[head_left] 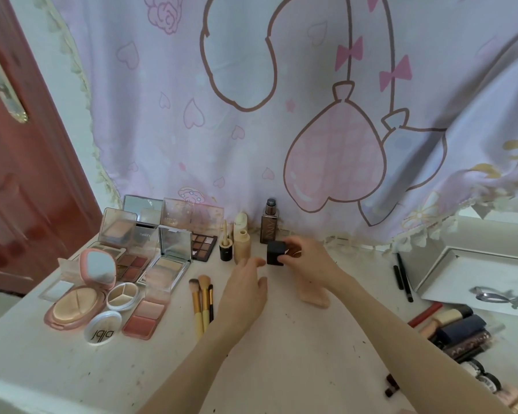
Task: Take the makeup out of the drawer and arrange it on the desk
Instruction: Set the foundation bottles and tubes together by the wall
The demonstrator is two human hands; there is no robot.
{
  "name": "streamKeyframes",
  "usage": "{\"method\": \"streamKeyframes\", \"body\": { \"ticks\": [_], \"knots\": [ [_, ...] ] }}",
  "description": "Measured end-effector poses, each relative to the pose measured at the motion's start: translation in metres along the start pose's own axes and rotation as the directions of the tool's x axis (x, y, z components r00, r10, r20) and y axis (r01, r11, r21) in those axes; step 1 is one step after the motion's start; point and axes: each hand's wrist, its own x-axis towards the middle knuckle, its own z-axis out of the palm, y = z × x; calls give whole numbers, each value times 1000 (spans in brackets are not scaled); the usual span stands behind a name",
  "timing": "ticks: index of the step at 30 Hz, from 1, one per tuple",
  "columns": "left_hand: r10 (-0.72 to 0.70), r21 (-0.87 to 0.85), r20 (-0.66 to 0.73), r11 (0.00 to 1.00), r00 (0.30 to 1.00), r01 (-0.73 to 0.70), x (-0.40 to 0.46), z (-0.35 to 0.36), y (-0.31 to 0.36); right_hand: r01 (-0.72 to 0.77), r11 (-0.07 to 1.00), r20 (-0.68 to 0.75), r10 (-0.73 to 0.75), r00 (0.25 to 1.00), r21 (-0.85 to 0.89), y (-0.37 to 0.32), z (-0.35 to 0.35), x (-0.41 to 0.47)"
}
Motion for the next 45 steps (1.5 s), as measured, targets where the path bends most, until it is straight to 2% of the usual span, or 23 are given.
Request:
{"method": "streamKeyframes", "body": {
  "ticks": [2, 5, 12, 16, 23, 26, 28, 34, 39, 41, 43, 45],
  "knots": [
    [-10, 174, 161, 985, 987, -18, -5, 4, -5, -32, 998, -42, 29, 999, -50, 0, -2, 12],
    [-59, 370, 374, 924, 926, -90, -11, 7, -7, -77, 994, -44, 74, 996, -82, 2, 2, 23],
    [-135, 478, 508, 865, 850, -148, -14, 13, -8, -127, 985, -112, 113, 987, -121, 0, 23, 36],
    [-155, 504, 524, 849, 838, -158, -14, 15, -9, -147, 983, -182, 126, 975, -107, 4, 32, 39],
    [-133, 532, 472, 831, 872, -161, -21, 17, -9, -119, 993, -285, 108, 952, -20, 2, 30, 30],
    [-127, 531, 464, 832, 877, -161, -21, 18, -9, -93, 993, -348, 63, 935, -71, 1, 18, 15],
    [-128, 537, 455, 829, 881, -157, -22, 18, -9, -137, 983, -389, 79, 918, -124, 6, 10, 1],
    [-124, 536, 436, 832, 891, -147, -23, 20, -11, -387, 861, -223, 327, 918, -329, 15, 13, -33],
    [-110, 522, 413, 842, 904, -136, -25, 21, -12, -414, 809, -191, 367, 910, -417, 10, 13, -35],
    [-103, 509, 403, 851, 909, -130, -26, 21, -13, -401, 850, -204, 349, 915, -341, 6, 8, -40],
    [-95, 435, 406, 894, 909, -101, -23, 17, -13, -353, 922, -196, 320, 927, -161, 0, 0, -46],
    [-115, 180, 393, 983, 912, 47, -17, 9, -9, -307, 946, -115, 318, 941, 105, -6, -9, -53]
  ]
}}
